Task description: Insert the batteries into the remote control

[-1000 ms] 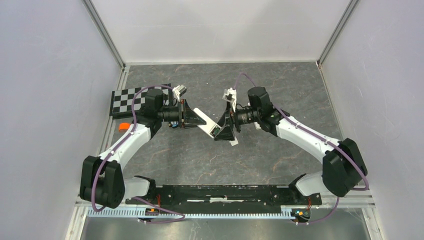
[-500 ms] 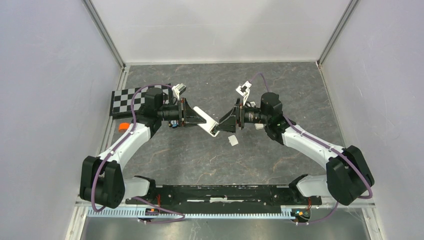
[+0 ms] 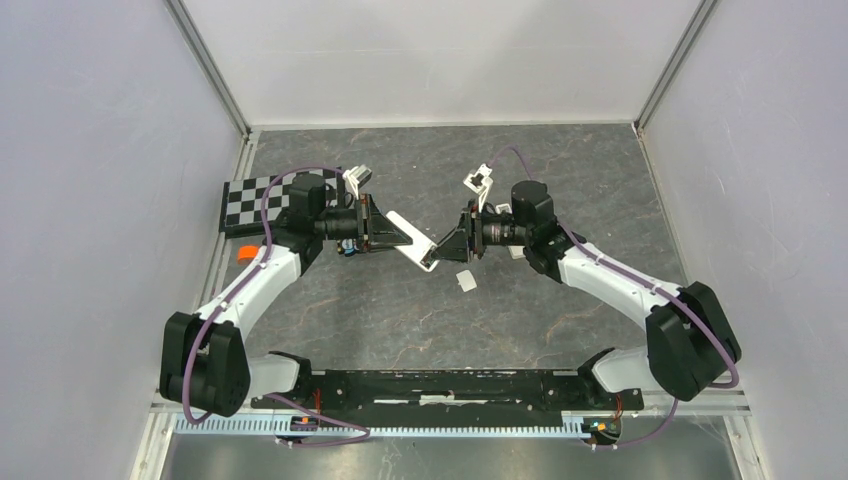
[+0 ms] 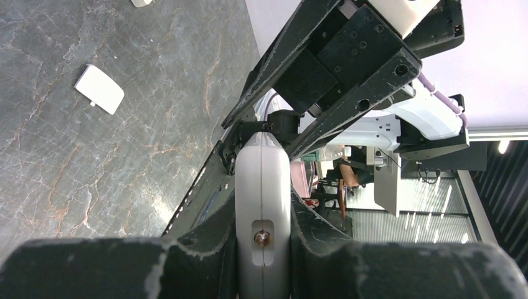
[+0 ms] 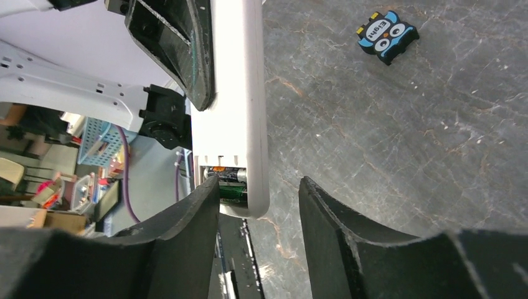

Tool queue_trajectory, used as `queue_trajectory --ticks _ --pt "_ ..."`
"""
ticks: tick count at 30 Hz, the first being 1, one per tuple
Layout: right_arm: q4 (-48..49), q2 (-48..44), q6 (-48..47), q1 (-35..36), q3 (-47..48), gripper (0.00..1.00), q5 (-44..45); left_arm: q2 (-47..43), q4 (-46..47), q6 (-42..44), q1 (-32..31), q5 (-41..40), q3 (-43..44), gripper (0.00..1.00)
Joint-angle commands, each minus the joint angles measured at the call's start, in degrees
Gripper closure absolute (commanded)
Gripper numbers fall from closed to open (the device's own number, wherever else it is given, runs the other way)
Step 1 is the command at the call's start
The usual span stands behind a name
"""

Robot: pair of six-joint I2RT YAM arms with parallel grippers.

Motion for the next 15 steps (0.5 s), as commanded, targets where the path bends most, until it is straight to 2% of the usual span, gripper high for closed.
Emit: queue_trajectory --ticks 1,4,12,15 --pt "-6.0 1.3 -6.0 0.8 3.0 0.50 3.1 -0.9 3.2 -0.6 0.2 1.6 3.4 0.98" --pt "-10.4 2.0 -10.1 1.1 4.2 0.55 5.8 -0.9 4.3 -1.8 0.2 1.9 3.4 0.98" --pt "-9.1 -0.6 -22.3 1.4 0.4 0.56 5.7 -0.2 15.1 -13.9 0.2 4.0 2.4 0.98" --pt "-9.6 -1.4 -23.3 1.4 0.4 0.56 8.8 -0.5 15.7 -14.3 0.2 4.4 2.4 0.98"
